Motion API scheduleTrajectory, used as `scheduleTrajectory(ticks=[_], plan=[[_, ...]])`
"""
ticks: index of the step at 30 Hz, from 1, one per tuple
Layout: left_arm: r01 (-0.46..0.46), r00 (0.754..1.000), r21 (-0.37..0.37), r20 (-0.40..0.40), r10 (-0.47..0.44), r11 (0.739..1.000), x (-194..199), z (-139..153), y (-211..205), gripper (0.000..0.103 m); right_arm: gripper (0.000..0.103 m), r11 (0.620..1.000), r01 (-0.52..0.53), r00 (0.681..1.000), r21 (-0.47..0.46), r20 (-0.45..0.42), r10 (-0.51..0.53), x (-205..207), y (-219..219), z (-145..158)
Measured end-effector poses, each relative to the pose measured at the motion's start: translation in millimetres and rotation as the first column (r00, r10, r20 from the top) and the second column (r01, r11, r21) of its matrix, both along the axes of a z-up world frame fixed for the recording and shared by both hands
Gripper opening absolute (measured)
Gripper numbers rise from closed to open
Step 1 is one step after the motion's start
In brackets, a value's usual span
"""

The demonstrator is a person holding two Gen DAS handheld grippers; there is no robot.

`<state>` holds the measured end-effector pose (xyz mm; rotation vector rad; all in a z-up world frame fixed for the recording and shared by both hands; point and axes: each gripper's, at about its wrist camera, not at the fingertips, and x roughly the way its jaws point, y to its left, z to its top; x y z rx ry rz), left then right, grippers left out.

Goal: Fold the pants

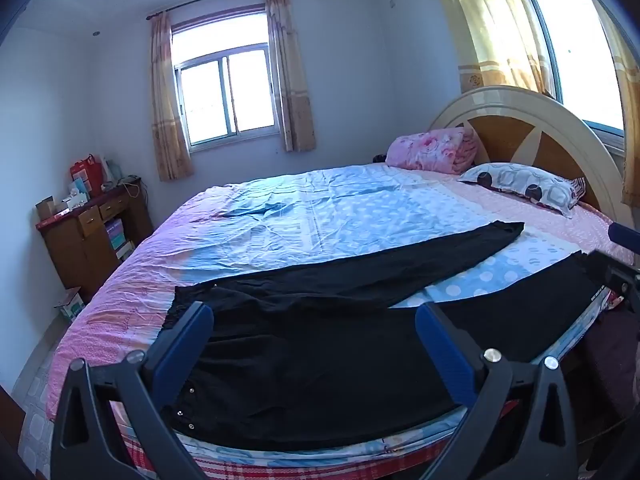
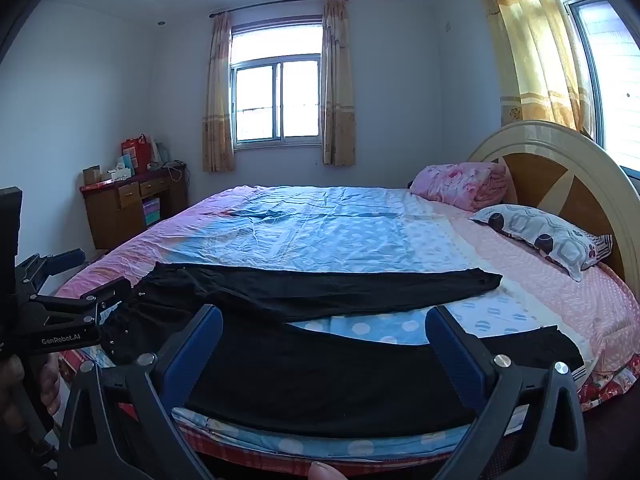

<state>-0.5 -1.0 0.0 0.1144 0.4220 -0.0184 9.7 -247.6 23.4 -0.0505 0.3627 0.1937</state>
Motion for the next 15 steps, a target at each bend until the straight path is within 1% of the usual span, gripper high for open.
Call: scheduleTrajectory(ticks=[8,9,15], plan=[[0.011,1.0,0.026,0.003,-0.011,1.0,2.8,-0.8,-9.1,0.103,0.102,1.0,-0.001,1.0,-0.001,-0.006,0.001,2.4,-0.9,-2.5],[0.008,1.0,0.012,0.012,-0.008,1.0,-3.1,-2.1,-8.2,0.103,0.102,1.0,-0.003,1.0,-0.001,-0.01,0.003,3.6,-2.5,-1.1],[0.009,1.0,0.016,0.013,-0.009,1.0,-3.4,-1.1,-7.3,0.103,0.102,1.0,-0.002,1.0,-0.005,-0.011,0.002,3.9,-2.1,-0.2]])
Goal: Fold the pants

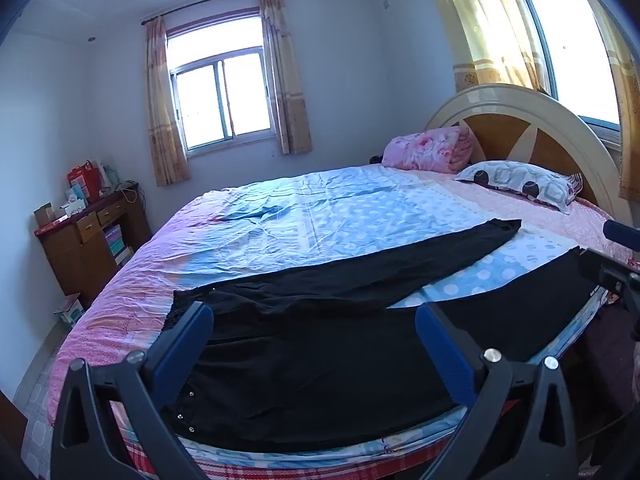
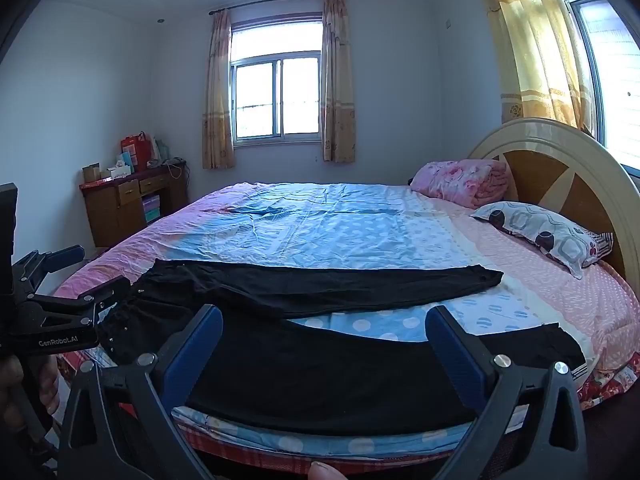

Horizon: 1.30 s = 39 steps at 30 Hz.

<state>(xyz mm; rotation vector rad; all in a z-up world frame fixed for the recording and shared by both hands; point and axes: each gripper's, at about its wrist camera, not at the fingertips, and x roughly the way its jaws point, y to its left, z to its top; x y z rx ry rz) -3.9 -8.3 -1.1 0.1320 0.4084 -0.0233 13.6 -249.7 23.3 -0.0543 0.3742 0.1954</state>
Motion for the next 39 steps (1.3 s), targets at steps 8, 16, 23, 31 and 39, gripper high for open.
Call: scheduleTrajectory(ticks=[8,16,23,31,39], plan=[[0.002,1.0,0.0,0.001,-0.002,1.0,-0.3,1.0,1.1,0.103,0.102,1.0,0.0,1.0,-0.002,-0.002,0.0,0.3,2.5,-3.3],[0.002,1.0,0.002,0.003,-0.002,1.0,-0.7,0.4,0.2,0.103,0.102,1.0,-0.002,1.0,-0.004,-0.003,0.002,-1.1,4.1,-7.3],[0.002,1.0,0.001,0.001,-0.002,1.0,-0.5,0.8,0.9,0.103,0.102,1.0,-0.002,1.0,-0.006,-0.005,0.002,-0.7,4.3,-7.3],[0.003,1.0,0.0,-0.001,-0.003,1.0,-0.2,0.4,0.9,0.103,0.102,1.0,-0.004,1.0,-0.006,-0.007,0.004,-0.4,4.0,-7.8],[0.004,1.0,-0.001,-0.001,-0.004,1.0,-0.1,0.3,1.1,0.103,0.102,1.0,-0.006,1.0,-0.007,-0.009,0.006,0.1,4.6,-9.0]])
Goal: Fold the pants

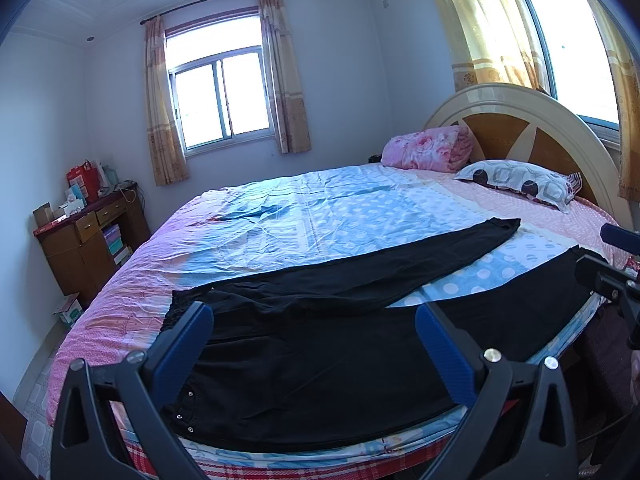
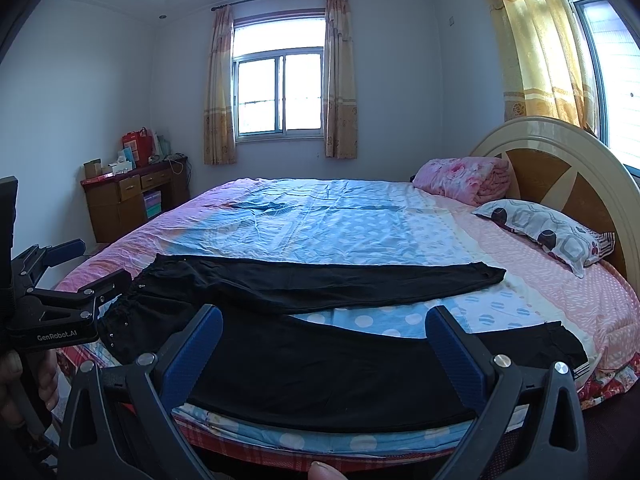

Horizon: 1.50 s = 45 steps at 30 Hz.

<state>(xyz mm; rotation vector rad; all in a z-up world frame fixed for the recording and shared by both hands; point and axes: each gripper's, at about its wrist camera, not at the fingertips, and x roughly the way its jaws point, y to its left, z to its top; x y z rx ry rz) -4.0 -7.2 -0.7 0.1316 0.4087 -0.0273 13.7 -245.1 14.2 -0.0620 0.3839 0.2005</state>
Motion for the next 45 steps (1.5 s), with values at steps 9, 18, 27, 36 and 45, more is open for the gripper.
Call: scheduleTrajectory(ticks=[9,18,27,36,45], plan=[[0.002,1.0,0.001,-0.001,-0.002,1.0,0,-1,-1,0.103,0.102,1.0,0.0,1.0,-0.001,-0.001,0.0,0,1,-1],[0.003,1.0,0.002,-0.001,-0.003,1.0,0,-2,-3,0.103,0.102,1.0,-0.001,1.0,-0.006,-0.004,0.001,-1,5,-9],[0.006,1.0,0.002,-0.005,-0.006,1.0,1,-4,-4,0.103,0.102,1.0,-0.003,1.0,-0.005,-0.012,0.003,0,4,-8],[0.009,1.0,0.006,-0.015,-0.009,1.0,3,-10,-7,0.103,0.102,1.0,-0.007,1.0,-0.015,-0.024,0.007,1,5,-11],[0.008,0.999,0.035,-0.038,-0.007,0.999,29,-35,7,0.103,0.102,0.999,-0.024,0.999,-0.033,-0.047,0.022,13,2,-18]])
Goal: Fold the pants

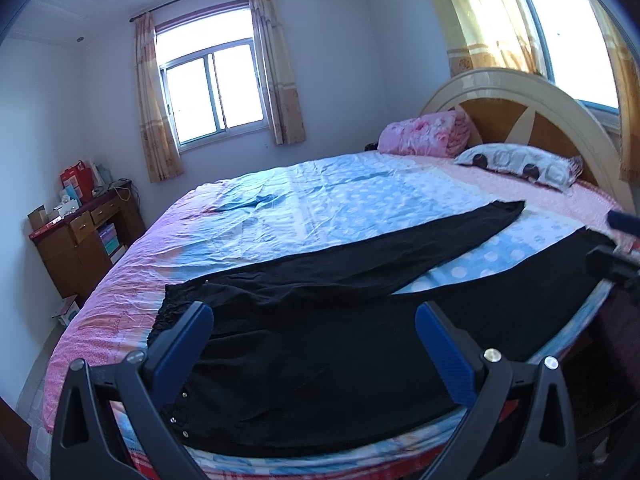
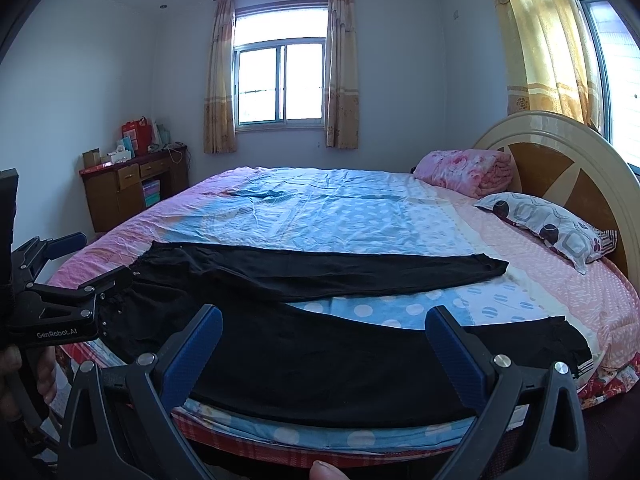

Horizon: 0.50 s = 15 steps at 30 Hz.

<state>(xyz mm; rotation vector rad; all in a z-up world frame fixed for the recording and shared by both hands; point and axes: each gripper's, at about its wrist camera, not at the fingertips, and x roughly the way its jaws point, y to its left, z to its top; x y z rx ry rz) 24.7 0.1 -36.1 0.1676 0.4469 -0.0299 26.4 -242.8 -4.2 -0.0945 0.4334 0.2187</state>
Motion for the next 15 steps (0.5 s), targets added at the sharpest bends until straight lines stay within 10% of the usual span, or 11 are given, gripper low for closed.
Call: scheduleTrajectory(ticks=[15], plan=[[-0.319,0.924,0.128,-0.177,0.338,0.939,189,-67,209,0.103,0.102,0.994,0.101,0.972,0.049,-0.218,-0.088,87,-39,-66]])
